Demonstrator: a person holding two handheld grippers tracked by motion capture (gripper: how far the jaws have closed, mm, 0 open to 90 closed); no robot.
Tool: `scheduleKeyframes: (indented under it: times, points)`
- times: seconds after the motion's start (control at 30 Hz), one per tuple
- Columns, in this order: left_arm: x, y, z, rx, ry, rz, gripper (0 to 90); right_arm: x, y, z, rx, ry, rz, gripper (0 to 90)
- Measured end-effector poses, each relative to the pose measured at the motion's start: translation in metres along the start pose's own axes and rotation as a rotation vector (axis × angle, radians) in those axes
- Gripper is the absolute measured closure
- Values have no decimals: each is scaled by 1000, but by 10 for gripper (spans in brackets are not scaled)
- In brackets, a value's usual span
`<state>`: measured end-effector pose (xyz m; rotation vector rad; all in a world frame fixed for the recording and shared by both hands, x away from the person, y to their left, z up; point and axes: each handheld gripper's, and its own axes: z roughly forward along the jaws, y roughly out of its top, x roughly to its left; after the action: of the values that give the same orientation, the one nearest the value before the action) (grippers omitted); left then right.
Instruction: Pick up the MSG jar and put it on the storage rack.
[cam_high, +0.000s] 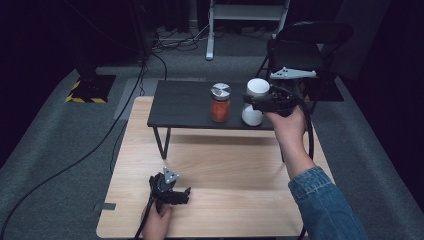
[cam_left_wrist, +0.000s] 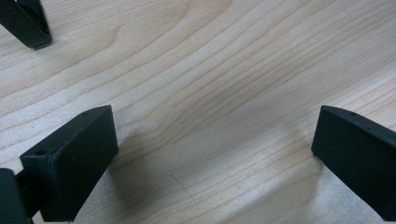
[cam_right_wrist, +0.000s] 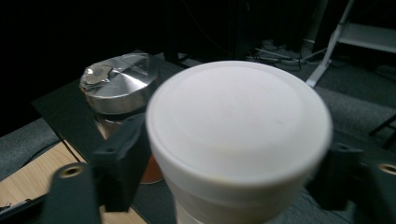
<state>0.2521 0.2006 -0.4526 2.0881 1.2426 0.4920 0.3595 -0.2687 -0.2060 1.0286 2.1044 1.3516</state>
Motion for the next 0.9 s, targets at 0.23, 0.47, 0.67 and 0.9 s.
scheduleKeyframes:
  times: [0.23, 0.47, 0.67, 0.9]
  points:
    - [0, 1, 0, 1, -2, 1, 1, -6, -17, -18, -66, 21, 15, 110]
    - [0, 1, 1, 2, -3, 2, 1, -11, -40, -44, -95, 25, 14, 99]
    - [0, 1, 1, 0, -1, 2, 1, -12, -61, -63, -94, 25, 9, 99]
    - [0, 1, 1, 0, -1, 3, 1, -11, -90, -71, -83, 37, 3, 93]
